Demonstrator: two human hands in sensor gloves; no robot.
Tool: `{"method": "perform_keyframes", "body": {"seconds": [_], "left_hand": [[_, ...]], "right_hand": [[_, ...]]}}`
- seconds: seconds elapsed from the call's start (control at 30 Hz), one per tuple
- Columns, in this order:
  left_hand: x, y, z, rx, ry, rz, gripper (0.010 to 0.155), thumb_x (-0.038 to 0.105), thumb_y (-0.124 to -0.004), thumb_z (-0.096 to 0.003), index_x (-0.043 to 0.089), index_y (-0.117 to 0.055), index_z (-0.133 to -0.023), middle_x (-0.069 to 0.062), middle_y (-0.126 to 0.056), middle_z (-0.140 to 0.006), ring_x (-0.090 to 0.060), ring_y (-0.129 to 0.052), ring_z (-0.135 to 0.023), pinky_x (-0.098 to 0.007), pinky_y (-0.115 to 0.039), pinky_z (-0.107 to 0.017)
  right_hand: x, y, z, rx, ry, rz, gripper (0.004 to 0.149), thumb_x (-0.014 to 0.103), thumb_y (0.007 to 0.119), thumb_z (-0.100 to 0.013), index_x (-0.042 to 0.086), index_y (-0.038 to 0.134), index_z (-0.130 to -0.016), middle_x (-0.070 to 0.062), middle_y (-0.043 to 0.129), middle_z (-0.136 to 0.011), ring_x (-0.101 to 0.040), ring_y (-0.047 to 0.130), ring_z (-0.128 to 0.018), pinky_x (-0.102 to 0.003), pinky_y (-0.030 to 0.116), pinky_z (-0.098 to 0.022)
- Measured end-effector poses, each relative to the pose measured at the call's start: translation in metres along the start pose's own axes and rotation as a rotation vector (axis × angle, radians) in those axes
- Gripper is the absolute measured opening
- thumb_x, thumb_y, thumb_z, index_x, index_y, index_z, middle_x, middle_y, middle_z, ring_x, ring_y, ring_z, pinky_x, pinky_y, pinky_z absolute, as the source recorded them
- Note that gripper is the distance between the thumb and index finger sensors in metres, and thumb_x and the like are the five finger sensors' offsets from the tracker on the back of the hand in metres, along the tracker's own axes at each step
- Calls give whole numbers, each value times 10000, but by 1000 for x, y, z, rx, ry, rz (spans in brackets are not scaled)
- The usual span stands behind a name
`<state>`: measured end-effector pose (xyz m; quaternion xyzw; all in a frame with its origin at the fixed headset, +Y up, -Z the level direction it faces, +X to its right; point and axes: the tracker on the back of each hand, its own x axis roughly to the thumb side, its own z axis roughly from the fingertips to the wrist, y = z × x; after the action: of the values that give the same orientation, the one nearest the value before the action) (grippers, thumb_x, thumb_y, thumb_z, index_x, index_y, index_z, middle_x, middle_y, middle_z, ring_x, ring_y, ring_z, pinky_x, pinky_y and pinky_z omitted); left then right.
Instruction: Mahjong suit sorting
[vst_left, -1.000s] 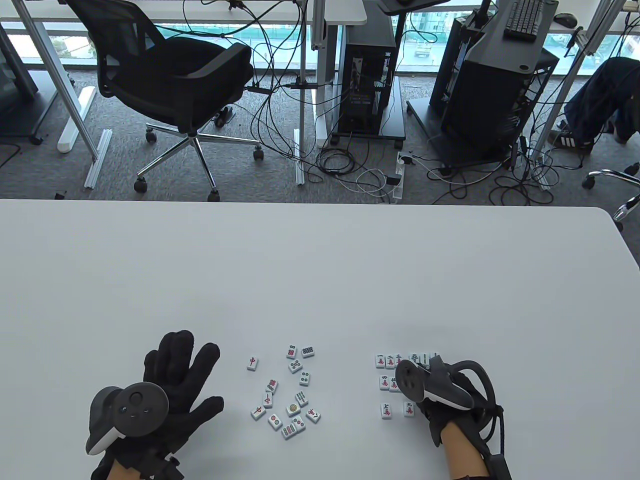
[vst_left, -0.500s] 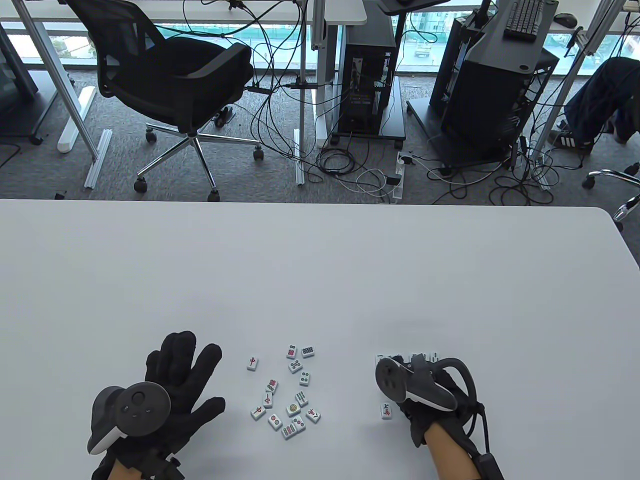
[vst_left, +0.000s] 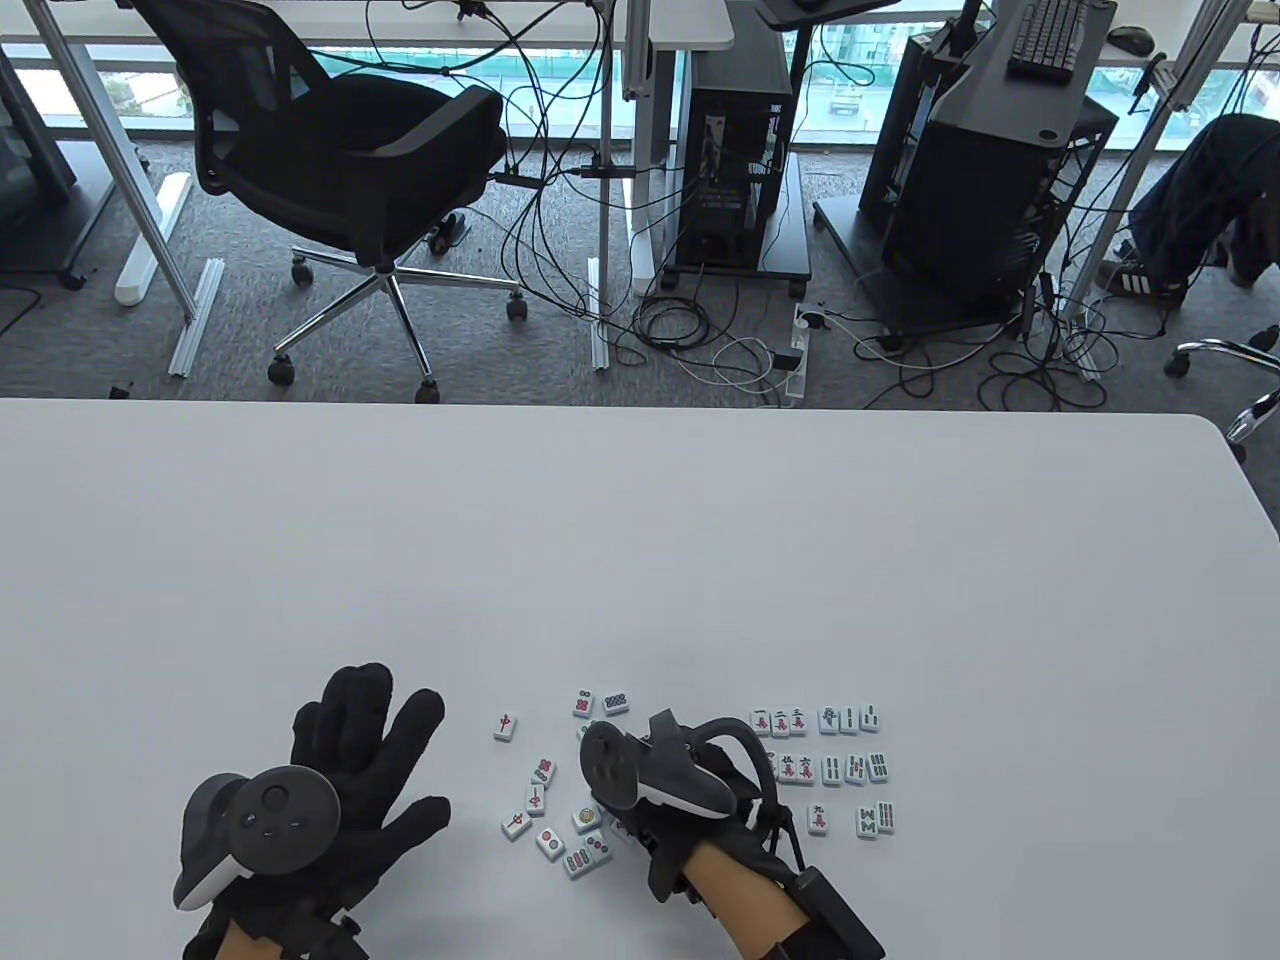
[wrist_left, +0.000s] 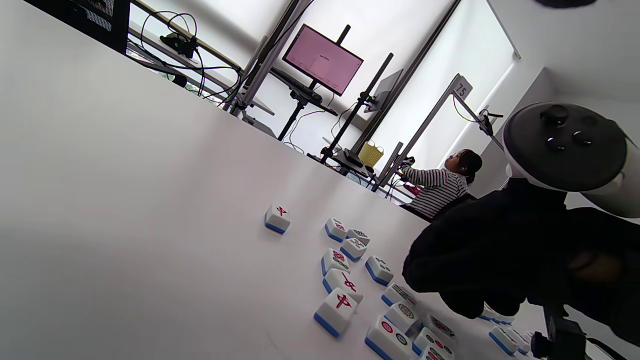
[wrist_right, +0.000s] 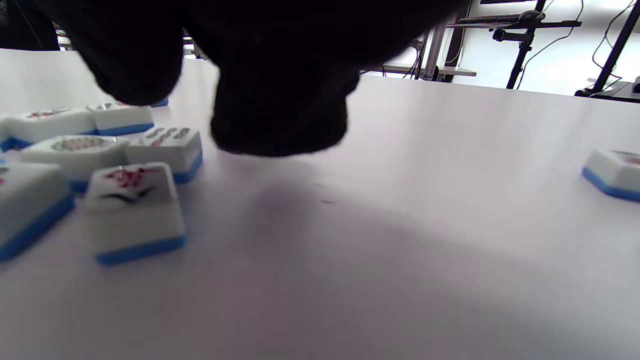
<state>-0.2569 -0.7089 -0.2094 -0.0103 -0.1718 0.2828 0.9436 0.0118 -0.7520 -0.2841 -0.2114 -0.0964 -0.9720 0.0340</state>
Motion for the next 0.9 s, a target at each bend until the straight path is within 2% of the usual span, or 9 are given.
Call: {"method": "perform_keyframes", "body": {"seconds": [0.27,0.53,0.7,0.83,0.9], "left_hand": [[0,1,1,6,-3,5,816,748,-564,-445,445,-190,-1103,160,142,-1091,-180,154,-1077,-545,37,-743],[-1,1,1,9,-5,5,814,747,-564,-446,445,-189,-1102,159,143,-1091,-180,155,-1077,-545,37,-743],[0,1,1,10,-9,6,815,747,-563,-445,445,-187,-1102,160,144,-1090,-179,155,-1077,-545,37,-743],[0,0,1,3,-10,0,813,748,-563,-446,447,-188,-1102,159,144,-1090,-180,153,-1077,-545,36,-743],[0,0,1,3,-8,0,815,747,-563,-445,445,-188,-1103,158,145,-1090,-181,154,-1077,-545,36,-743]], "right_hand": [[0,3,-5,71,30,15,533,495,759,-463,58,890,-739,-42,978,-361,-102,871,-70,-262,792,-42],[-14,3,-3,73,60,1,510,466,770,-462,66,883,-757,-43,979,-378,-107,878,-85,-267,798,-54],[-25,0,-2,92,111,-1,536,426,799,-461,64,838,-855,-80,976,-447,-140,898,-138,-290,811,-96],[-19,4,-1,115,89,-2,581,438,813,-451,43,812,-877,-85,974,-457,-144,900,-145,-293,812,-101],[-15,4,0,108,87,42,569,392,853,-433,46,804,-882,-81,974,-462,-146,901,-151,-296,813,-107]]}}
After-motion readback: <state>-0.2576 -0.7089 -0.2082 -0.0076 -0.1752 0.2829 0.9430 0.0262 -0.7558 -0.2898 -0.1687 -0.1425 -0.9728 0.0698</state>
